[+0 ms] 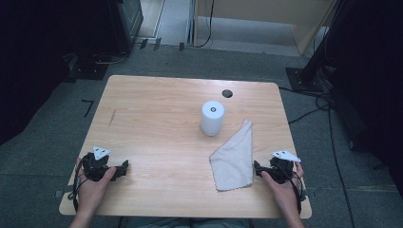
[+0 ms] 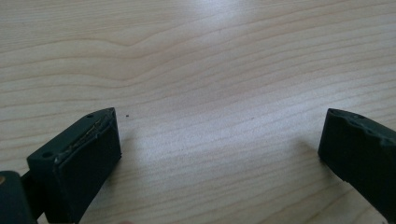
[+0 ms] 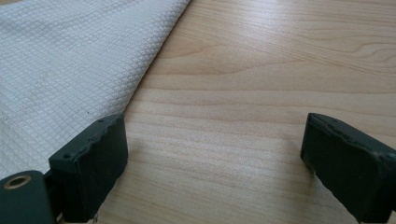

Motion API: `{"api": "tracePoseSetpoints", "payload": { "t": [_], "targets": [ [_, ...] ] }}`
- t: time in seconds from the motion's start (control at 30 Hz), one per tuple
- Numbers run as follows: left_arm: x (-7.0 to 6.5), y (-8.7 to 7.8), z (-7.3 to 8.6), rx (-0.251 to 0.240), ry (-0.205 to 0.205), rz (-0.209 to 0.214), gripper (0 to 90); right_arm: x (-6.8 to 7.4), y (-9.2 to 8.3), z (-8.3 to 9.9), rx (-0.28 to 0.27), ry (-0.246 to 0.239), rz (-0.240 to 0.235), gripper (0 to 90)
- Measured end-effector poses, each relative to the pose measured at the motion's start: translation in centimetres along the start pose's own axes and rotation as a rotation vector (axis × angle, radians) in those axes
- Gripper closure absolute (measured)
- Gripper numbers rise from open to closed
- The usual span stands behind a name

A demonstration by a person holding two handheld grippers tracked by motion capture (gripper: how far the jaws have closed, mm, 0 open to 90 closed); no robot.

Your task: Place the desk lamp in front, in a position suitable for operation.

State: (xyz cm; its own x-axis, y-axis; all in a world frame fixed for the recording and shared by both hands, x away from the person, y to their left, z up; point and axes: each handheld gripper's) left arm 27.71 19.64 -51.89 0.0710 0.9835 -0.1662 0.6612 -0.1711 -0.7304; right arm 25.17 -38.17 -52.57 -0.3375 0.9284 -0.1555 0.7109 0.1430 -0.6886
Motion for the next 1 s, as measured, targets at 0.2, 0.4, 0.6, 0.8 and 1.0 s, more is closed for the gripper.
{"api": "tracePoseSetpoints", "payload": {
  "t": [0.2, 0.4, 0.6, 0.8, 1.0],
  "targets": [
    [-0.1, 0.1, -0.1, -0.001, -0.001, -0.002, 0.0, -0.1, -0.1, 0.1, -0.005, -0.005, 0.0, 12.3],
    [-0.1, 0.1, -0.1, -0.001, -0.001, -0.003, 0.0, 0.1, -1.0, -0.1, -0.001, -0.03, 0.044, 12.9],
    [-0.1, 0.2, -0.2, 0.0, -0.001, -0.002, 0.0, 0.8, -2.6, -0.6, -0.047, -0.059, 0.068, 12.9],
    [-0.2, 0.2, -0.2, -0.001, -0.001, -0.003, 0.0, 1.5, -3.0, -1.0, -0.056, -0.105, 0.073, 12.7],
    [-0.2, 0.2, -0.2, -0.001, -0.001, -0.003, 0.0, 2.5, -3.3, -1.6, -0.098, -0.127, 0.046, 12.2]
  ]
}}
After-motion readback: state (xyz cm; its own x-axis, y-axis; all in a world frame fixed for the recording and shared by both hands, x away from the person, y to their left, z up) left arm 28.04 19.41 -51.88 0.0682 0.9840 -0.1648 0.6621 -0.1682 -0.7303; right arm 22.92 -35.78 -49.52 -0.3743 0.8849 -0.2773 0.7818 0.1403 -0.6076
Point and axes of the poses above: each handheld gripper's, and its own axes: y roughly forward along the jaws, z roughly out of its underside, x roughly to its left, and after that the axes turned 15 degrees about -y, right-handed
